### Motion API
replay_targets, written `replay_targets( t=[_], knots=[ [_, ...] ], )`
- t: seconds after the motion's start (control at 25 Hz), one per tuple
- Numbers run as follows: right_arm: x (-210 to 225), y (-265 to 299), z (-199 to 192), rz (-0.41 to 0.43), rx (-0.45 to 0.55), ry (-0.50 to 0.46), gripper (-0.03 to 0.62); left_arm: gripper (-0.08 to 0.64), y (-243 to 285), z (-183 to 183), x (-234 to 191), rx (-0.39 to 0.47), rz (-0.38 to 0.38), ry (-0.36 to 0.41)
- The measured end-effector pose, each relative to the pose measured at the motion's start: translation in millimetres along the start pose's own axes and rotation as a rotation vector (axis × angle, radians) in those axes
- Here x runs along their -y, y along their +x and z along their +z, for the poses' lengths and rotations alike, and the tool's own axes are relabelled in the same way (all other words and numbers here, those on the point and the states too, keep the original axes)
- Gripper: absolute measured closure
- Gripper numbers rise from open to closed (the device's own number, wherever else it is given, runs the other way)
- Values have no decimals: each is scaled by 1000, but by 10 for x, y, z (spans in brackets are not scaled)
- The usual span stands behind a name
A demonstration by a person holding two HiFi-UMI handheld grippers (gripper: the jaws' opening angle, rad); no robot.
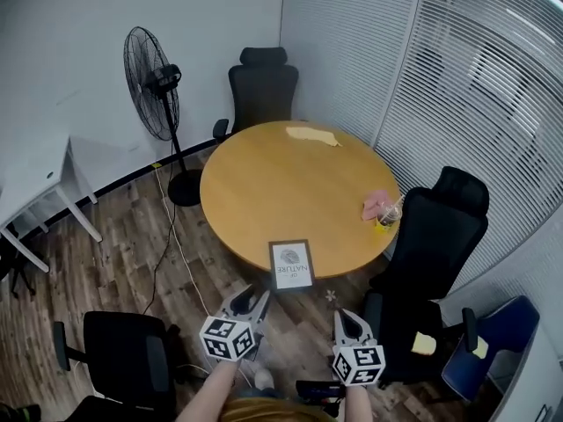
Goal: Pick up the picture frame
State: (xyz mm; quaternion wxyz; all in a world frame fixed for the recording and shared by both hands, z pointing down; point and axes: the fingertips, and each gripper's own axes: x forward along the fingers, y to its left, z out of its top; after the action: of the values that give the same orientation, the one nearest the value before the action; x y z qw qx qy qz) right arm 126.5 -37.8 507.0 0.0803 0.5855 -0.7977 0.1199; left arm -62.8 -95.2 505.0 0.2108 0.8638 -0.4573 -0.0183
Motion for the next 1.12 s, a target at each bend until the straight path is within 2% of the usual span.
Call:
replay_targets(
  t=[0.16, 0.28, 0.72, 0.88, 1.12],
  knots=[
    [146, 63, -31, -39, -11, 40, 580, 408, 189, -31, -99, -29, -19, -22],
    [203, 173, -40, -51, -33, 40, 580, 408, 335, -65, -129, -59, -20, 7],
    [297, 659, -192, 5, -100, 26, 580, 408, 717, -262, -443, -118, 47, -16],
    [414, 729, -289, -1, -129, 45, 580, 408, 813, -424, -510, -158, 65, -29],
    [476, 851, -458, 34, -164, 80, 580, 408, 934, -716, -709, -227, 105, -57]
  ],
)
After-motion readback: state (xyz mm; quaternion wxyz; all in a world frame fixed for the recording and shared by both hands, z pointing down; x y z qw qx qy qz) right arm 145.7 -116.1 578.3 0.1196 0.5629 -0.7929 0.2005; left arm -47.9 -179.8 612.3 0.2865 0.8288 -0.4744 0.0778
